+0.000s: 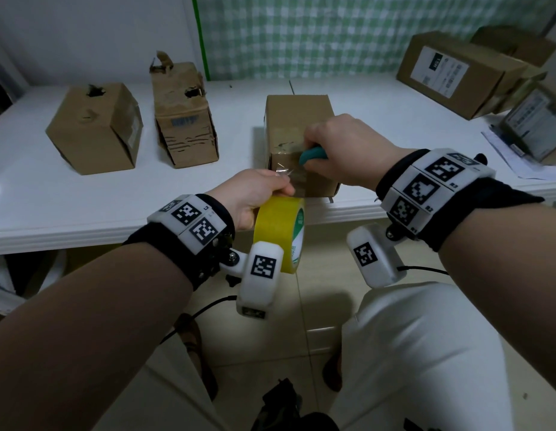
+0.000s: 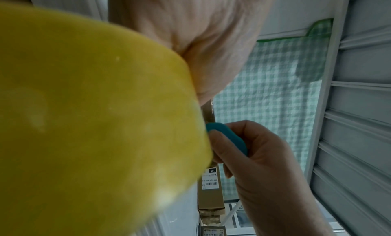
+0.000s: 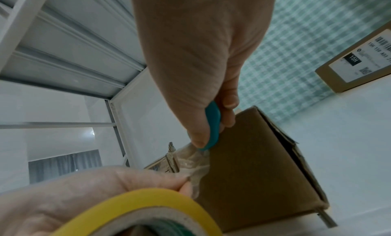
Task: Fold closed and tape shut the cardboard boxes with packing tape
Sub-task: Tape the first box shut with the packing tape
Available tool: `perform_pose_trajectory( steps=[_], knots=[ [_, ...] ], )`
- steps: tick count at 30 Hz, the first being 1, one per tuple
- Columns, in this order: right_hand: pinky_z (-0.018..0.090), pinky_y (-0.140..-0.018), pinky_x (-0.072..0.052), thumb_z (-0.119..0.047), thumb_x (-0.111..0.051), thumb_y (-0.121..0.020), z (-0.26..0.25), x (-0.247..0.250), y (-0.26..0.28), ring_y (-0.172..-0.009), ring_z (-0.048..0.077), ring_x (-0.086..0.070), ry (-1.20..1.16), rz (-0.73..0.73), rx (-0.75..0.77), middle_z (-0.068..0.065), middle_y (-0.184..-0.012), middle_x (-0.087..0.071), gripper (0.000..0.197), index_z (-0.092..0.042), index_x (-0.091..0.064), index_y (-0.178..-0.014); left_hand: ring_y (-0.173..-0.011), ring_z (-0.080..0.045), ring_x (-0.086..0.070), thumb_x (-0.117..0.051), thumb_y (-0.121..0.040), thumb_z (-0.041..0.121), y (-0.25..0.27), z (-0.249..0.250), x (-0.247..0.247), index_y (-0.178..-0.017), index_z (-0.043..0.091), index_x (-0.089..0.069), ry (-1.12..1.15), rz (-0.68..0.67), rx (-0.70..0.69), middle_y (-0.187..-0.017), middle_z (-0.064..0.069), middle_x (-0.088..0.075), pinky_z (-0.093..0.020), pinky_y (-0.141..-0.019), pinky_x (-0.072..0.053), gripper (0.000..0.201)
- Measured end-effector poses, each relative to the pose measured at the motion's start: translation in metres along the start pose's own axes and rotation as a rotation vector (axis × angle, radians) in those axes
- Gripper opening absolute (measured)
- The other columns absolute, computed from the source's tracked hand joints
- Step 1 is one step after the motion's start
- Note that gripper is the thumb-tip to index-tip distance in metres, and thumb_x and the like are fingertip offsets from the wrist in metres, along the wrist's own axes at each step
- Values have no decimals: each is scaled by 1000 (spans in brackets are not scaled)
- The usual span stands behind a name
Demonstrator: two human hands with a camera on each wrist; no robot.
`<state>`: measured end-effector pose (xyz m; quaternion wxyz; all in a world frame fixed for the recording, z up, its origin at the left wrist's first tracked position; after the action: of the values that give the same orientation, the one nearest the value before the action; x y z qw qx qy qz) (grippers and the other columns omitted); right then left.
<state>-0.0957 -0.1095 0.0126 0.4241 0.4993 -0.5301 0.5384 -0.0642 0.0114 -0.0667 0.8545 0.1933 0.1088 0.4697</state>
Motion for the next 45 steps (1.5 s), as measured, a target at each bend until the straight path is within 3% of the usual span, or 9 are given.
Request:
perform_pose_trajectory(
  steps=[7,14,19,22,26,29,33,42,45],
  knots=[
    [30,-68,-35,-25,-58,-90,1,1,2,-80,22,-45,25,-34,-9,9,-91,-56,21,-8,-60,-103,-39,-10,-54,-48,-98,16,2,1,-3,-75,7,-57,-25,4,15,-65,-8,-54,-18,-41,-49,26],
    [31,-66,-40,-20,-55,-89,4,-14,4,-82,28,-53,132,-211,-34,10,-89,-54,8,-13,-53,-88,-38,-8,-53,-47,-98,13,1,-1,-3,-77,7,-55,-5,8,15,-65,-7,-54,-17,-41,-48,23],
    [27,-68,-35,-29,-57,-92,8,4,2,-84,19,-49,-190,-43,-90,2,-93,-51,26,-10,-58,-110,-40,-10,-53,-48,-98,11,1,-2,0,-79,6,-55,-9,6,18,-65,-8,-53,-17,-40,-48,21],
    [22,-58,-35,-17,-50,-95,11,13,-1,-70,15,-48,-415,116,-91,-1,-85,-51,25,-18,-50,-119,-53,-14,-50,-47,-98,13,-1,-3,1,-77,6,-56,-30,-2,22,-67,-9,-52,-17,-42,-49,24],
    [20,-71,-27,-11,-42,-96,13,3,-9,-83,13,-41,-359,198,-87,-3,-88,-42,28,-17,-67,-109,-56,-15,-49,-47,-99,15,-1,-4,2,-75,6,-56,-30,-11,9,-68,-9,-51,-17,-45,-48,27],
    [23,-74,-33,-28,-51,-94,4,-8,-14,-85,12,-42,-270,211,-75,-1,-100,-44,25,-16,-65,-111,-56,-16,-49,-45,-99,16,-3,-5,3,-76,6,-55,-54,-27,-1,-69,-9,-52,-18,-48,-48,28],
    [29,-66,-39,-49,-60,-83,-3,-23,-18,-92,19,-50,-107,239,-107,5,-108,-49,40,-17,-60,-108,-57,-14,-50,-45,-100,18,-4,-6,6,-76,8,-56,-95,-59,-15,-70,-8,-53,-18,-49,-48,28],
    [34,-63,-41,-44,-78,-69,-7,-32,-22,-90,27,-53,-1,156,-113,8,-113,-45,56,-15,-51,-109,-51,-11,-51,-54,-94,11,-4,-16,18,-72,8,-60,-202,-87,6,-65,-5,-56,-18,-48,-47,23],
    [33,-64,-40,-51,-73,-73,-5,-30,-22,-85,23,-50,-51,170,-113,6,-111,-46,53,-16,-53,-107,-44,-8,-52,-53,-95,12,0,-22,25,-74,8,-61,-204,-81,8,-63,-4,-56,-15,-45,-46,23]
  ],
)
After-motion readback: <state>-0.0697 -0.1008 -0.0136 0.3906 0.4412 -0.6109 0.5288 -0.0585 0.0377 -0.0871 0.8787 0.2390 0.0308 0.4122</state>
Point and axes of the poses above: each hand's wrist, its own y-axis away from the middle knuckle, its own x-axis out of the back of the hand, z = x × y, the point moved 5 cm from there along -y, towards the middle knuckle
